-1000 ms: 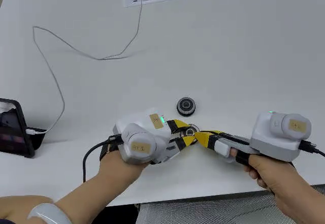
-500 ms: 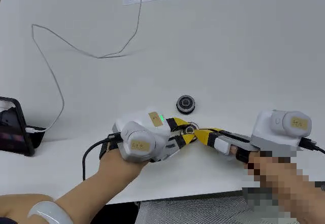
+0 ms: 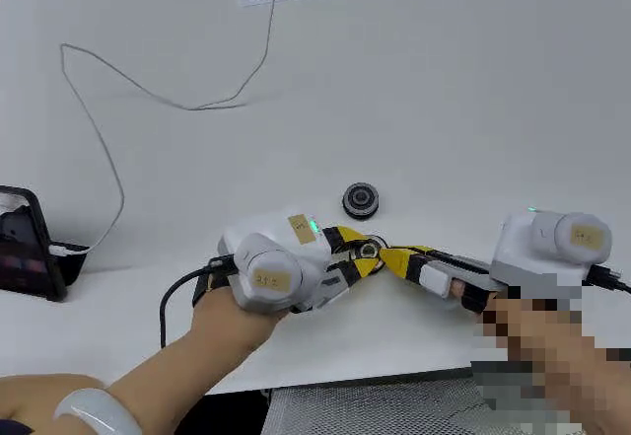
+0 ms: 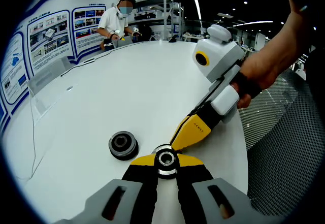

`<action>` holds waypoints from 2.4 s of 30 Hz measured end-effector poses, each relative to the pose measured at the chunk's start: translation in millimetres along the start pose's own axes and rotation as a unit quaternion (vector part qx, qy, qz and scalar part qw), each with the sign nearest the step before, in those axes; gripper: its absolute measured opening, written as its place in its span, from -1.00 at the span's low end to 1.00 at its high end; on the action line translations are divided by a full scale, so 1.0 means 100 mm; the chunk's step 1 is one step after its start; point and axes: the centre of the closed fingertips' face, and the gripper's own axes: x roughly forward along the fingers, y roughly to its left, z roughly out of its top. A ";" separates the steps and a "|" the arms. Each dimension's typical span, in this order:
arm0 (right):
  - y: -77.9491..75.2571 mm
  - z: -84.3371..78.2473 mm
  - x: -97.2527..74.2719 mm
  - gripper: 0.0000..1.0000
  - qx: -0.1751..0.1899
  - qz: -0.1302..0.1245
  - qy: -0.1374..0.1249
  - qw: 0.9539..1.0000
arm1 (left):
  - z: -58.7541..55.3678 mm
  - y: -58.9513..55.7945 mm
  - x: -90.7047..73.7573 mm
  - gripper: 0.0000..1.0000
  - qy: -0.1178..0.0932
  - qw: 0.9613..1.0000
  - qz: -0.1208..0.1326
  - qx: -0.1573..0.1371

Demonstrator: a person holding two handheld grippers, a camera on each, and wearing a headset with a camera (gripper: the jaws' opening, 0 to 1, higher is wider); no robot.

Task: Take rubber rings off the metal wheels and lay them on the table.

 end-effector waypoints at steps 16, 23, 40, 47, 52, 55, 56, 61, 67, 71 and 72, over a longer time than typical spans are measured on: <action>-0.03 0.00 -0.01 -0.92 -0.008 -0.006 0.001 1.000 | -0.01 0.01 0.00 -0.72 -0.001 1.000 0.000 -0.001; -0.03 0.01 -0.02 -0.95 -0.013 -0.007 -0.002 1.000 | 0.00 0.00 0.00 -0.73 -0.002 1.000 0.000 -0.002; 0.00 0.03 -0.02 -0.97 -0.027 -0.009 -0.003 1.000 | -0.01 0.01 0.00 -0.73 -0.002 1.000 0.000 -0.003; -0.03 0.03 -0.01 -0.98 -0.029 -0.011 -0.003 1.000 | -0.01 0.01 -0.01 -0.73 -0.002 1.000 0.001 -0.004; -0.02 0.03 -0.01 -0.98 -0.028 -0.009 -0.001 1.000 | 0.00 0.01 0.00 -0.73 -0.002 1.000 0.001 -0.004; -0.02 0.03 -0.01 -0.98 -0.027 -0.008 0.000 1.000 | 0.00 0.01 -0.01 -0.73 -0.002 1.000 0.000 -0.004; -0.02 0.03 -0.01 -0.98 -0.026 -0.007 0.000 1.000 | 0.00 0.01 -0.01 -0.73 -0.002 1.000 0.000 -0.004; -0.01 0.03 0.00 -0.98 -0.024 -0.004 0.002 1.000 | 0.00 0.01 -0.01 -0.73 -0.003 1.000 0.000 -0.004; 0.00 0.03 0.00 -0.98 -0.021 -0.002 0.002 1.000 | 0.00 0.01 -0.01 -0.73 -0.003 1.000 0.000 -0.004; 0.01 0.03 0.00 -0.98 -0.021 -0.001 0.002 1.000 | 0.00 0.01 -0.01 -0.73 -0.004 1.000 0.000 -0.005; 0.02 0.03 0.00 -0.98 -0.020 0.000 0.002 1.000 | 0.00 0.01 -0.01 -0.73 -0.004 1.000 0.000 -0.005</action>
